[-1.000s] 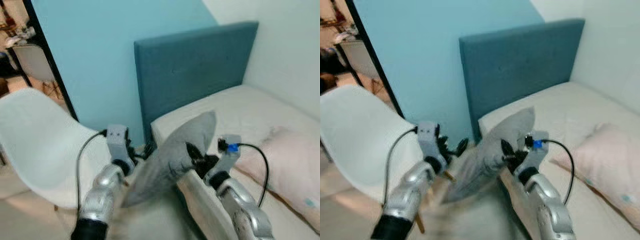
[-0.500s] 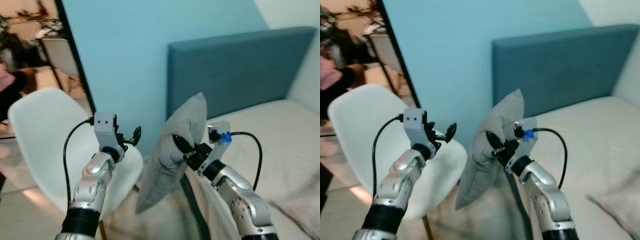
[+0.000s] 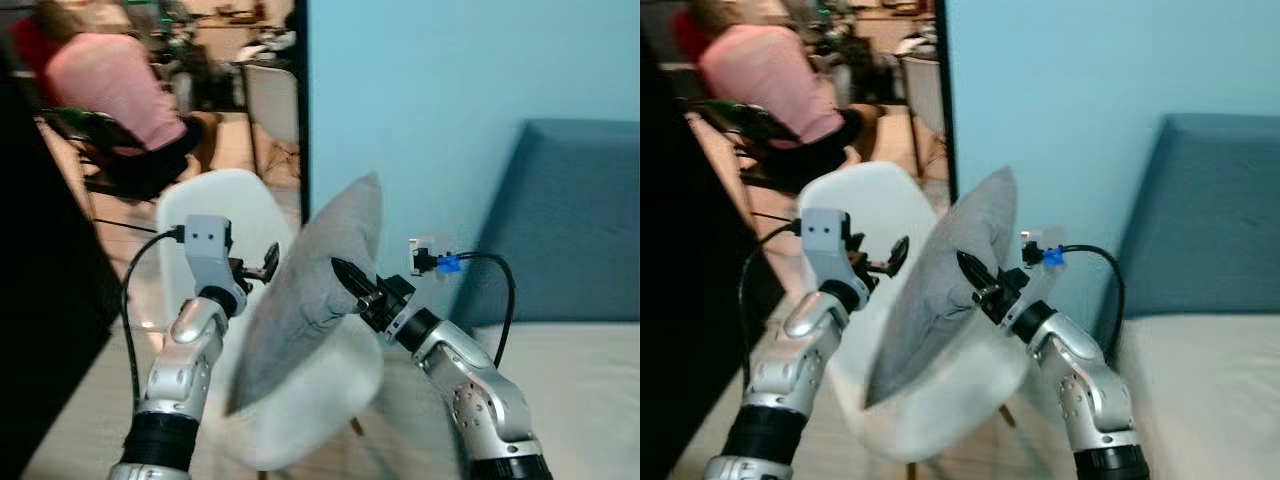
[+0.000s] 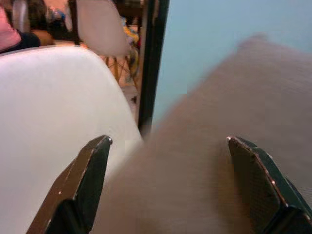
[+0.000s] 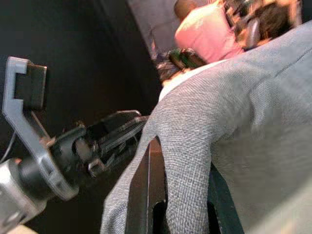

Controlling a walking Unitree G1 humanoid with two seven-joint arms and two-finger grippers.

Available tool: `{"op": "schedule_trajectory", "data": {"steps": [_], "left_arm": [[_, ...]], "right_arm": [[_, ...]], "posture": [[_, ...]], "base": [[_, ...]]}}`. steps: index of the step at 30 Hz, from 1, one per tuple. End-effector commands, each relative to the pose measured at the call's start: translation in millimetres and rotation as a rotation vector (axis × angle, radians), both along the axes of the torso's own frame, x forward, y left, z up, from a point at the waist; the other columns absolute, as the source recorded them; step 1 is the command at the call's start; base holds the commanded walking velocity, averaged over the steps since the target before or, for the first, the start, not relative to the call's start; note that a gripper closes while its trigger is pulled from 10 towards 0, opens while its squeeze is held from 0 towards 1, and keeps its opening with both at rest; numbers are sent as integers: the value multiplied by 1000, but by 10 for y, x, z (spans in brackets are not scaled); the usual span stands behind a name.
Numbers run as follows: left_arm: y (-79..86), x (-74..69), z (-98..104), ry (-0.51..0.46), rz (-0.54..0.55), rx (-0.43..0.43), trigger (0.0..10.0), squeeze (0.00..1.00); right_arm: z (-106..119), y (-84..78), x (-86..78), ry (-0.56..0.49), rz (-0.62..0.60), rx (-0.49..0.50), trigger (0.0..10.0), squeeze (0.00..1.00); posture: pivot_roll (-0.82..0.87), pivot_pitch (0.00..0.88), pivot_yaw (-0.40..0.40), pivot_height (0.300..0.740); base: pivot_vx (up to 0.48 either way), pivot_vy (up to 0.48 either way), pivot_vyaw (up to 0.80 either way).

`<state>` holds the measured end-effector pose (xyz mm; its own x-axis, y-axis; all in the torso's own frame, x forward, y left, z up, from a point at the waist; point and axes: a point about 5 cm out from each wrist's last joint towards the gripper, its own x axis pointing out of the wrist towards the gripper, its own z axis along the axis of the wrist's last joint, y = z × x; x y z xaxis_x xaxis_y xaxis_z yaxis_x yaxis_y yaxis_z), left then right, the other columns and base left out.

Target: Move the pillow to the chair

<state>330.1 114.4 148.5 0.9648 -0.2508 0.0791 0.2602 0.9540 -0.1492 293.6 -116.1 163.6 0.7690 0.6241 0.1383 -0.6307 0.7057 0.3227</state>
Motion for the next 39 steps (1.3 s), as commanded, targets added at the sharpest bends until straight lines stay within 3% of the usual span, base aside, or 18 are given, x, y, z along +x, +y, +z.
{"op": "schedule_trajectory", "data": {"steps": [1,5,8,10,17,23,27,29,37,39], "left_arm": [[12,-2,-28,6,6,17,10000,0],[4,-13,-75,29,6,31,10000,0],[-15,-38,-124,47,-21,96,10000,0],[-6,-36,-138,57,-8,90,10000,0],[13,-22,-152,72,20,60,10000,0],[15,-23,-151,63,29,58,10000,0],[21,-24,-142,52,31,77,10000,0],[28,-22,-123,35,35,101,10000,0],[26,-11,-98,22,35,105,10000,0],[9,-6,-68,3,27,127,10000,0]], "right_arm": [[242,17,-7,-104,29,53,10000,0],[162,-48,96,-52,-57,7,10000,0],[41,-121,213,14,-178,-94,10000,0],[32,-124,223,23,-186,-102,10000,0],[-8,-87,210,54,-146,-148,10000,0],[-328,78,155,241,-21,-239,10000,0],[-411,117,189,308,-16,-242,10000,0],[-413,153,207,349,4,-177,10000,0],[-317,266,211,346,65,-73,10000,0],[-376,312,211,375,74,-117,10000,0]], "posture": [[-85,0,12,735],[-79,0,10,735],[-77,0,10,735],[-79,0,13,735],[-80,0,12,735],[-81,0,9,730],[-74,0,3,720],[-71,0,1,710],[-72,0,1,685],[-71,0,0,675]], "base": [[345,0,781],[0,0,391],[0,-295,0],[0,-452,0],[0,-447,0],[0,0,0],[0,0,0],[0,0,0],[0,0,0],[0,0,0]]}}
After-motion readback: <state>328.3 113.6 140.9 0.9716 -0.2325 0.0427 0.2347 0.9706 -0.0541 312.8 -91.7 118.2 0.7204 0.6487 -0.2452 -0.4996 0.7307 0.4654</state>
